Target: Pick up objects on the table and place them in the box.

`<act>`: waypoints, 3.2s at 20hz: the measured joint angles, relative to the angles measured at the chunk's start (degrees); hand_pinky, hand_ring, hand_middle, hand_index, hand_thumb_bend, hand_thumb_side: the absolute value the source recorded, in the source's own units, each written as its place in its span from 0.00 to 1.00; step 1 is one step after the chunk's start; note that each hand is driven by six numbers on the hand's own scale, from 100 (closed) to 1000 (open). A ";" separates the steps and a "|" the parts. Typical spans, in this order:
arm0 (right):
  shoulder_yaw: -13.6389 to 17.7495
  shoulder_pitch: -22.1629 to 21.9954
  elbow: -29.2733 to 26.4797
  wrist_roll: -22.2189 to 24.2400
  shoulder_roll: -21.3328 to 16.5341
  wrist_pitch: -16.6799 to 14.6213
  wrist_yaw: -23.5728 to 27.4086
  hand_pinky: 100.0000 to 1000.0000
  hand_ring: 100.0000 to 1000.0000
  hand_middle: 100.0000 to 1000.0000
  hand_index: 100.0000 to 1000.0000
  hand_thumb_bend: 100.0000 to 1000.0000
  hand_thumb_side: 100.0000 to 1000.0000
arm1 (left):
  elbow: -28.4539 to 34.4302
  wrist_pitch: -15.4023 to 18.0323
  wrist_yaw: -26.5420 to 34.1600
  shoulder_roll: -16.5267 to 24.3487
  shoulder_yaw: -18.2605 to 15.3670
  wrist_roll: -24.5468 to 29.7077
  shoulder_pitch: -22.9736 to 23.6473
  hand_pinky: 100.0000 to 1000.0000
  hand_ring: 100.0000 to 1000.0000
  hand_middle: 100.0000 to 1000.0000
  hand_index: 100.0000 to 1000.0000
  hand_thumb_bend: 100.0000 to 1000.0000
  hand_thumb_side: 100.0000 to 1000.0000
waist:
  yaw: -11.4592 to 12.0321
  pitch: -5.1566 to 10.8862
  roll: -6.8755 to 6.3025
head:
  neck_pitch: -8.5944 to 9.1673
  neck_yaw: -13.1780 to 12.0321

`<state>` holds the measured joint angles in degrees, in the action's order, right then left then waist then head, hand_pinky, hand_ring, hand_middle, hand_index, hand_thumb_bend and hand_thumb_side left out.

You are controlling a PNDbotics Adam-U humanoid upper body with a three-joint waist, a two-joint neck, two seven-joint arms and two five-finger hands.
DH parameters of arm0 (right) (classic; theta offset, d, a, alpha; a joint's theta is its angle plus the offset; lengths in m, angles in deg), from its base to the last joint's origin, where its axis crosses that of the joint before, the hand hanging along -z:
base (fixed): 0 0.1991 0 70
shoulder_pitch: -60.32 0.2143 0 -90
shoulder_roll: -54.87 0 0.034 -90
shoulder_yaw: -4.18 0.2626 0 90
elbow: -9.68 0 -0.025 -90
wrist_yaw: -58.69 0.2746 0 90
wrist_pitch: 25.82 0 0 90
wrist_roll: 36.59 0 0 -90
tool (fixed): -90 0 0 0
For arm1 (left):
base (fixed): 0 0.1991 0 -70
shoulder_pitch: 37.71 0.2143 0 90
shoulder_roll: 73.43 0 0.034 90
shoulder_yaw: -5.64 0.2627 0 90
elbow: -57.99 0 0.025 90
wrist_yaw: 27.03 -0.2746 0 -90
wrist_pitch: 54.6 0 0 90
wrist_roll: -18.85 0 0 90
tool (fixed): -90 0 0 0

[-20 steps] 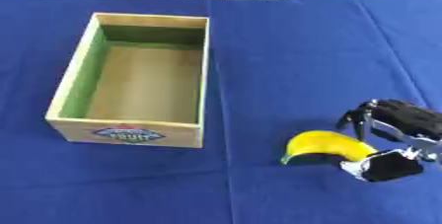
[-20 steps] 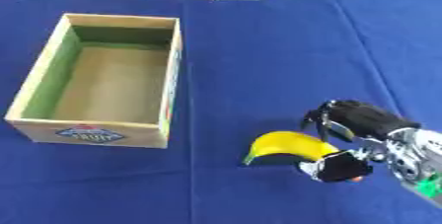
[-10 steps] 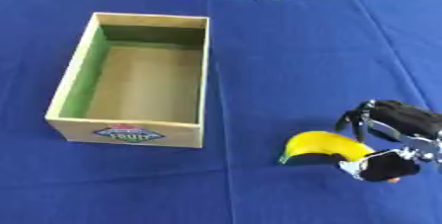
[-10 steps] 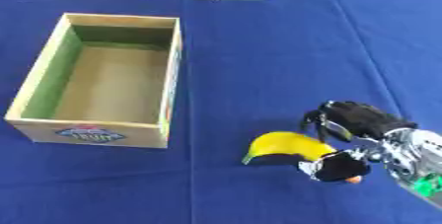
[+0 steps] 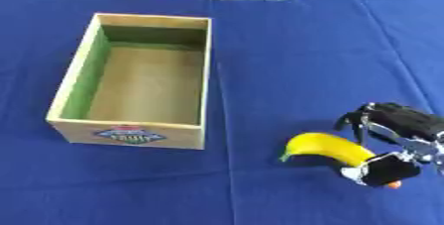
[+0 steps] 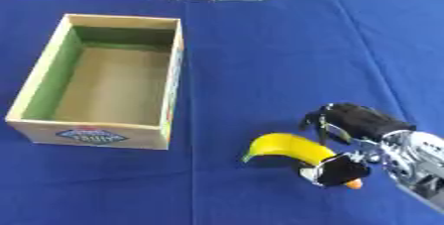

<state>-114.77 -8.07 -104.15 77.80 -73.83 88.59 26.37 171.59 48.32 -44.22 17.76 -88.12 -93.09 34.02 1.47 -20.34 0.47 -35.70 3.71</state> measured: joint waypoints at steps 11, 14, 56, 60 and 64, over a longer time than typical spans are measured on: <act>-0.05 0.60 0.49 -0.13 0.70 -0.59 -1.69 0.72 0.75 0.39 0.69 0.19 0.42 | 0.00 0.14 0.02 0.00 0.00 0.18 -0.01 0.50 0.68 0.75 0.89 0.00 1.00 | -0.03 -0.12 0.03 | 0.02 0.43; -0.07 0.61 0.95 -0.71 1.01 -1.00 -2.40 0.71 0.75 0.39 0.68 0.13 0.43 | 0.00 0.11 0.04 -0.01 0.00 0.22 -0.01 0.50 0.68 0.75 0.89 0.00 1.00 | -0.06 -0.14 0.04 | 0.02 0.43; 0.03 -0.94 2.51 -3.20 1.85 -2.08 -1.97 0.69 0.76 0.47 0.72 0.00 0.43 | 0.00 0.09 0.24 -0.02 0.01 0.83 -0.05 0.50 0.68 0.75 0.88 0.00 1.00 | 0.04 -0.71 0.02 | 0.10 0.92; 0.26 -1.01 2.23 -3.58 1.82 -2.04 -1.55 0.69 0.76 0.46 0.71 0.00 0.41 | 0.00 0.06 0.24 -0.02 0.01 0.86 -0.17 0.50 0.68 0.75 0.88 0.00 1.00 | -0.01 -0.71 0.01 | 0.10 0.92; 0.53 -1.44 1.76 -3.67 1.52 -2.11 -1.39 0.68 0.75 0.44 0.70 0.00 0.38 | 0.00 0.01 0.25 -0.02 0.01 0.95 -0.33 0.50 0.68 0.75 0.88 0.00 1.00 | -0.11 -0.71 0.01 | 0.28 0.94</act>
<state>-114.25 -9.51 -102.40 74.13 -72.31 86.48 24.98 171.59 48.33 -43.97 17.74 -88.11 -92.15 33.69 1.37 -21.05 0.48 -35.42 4.65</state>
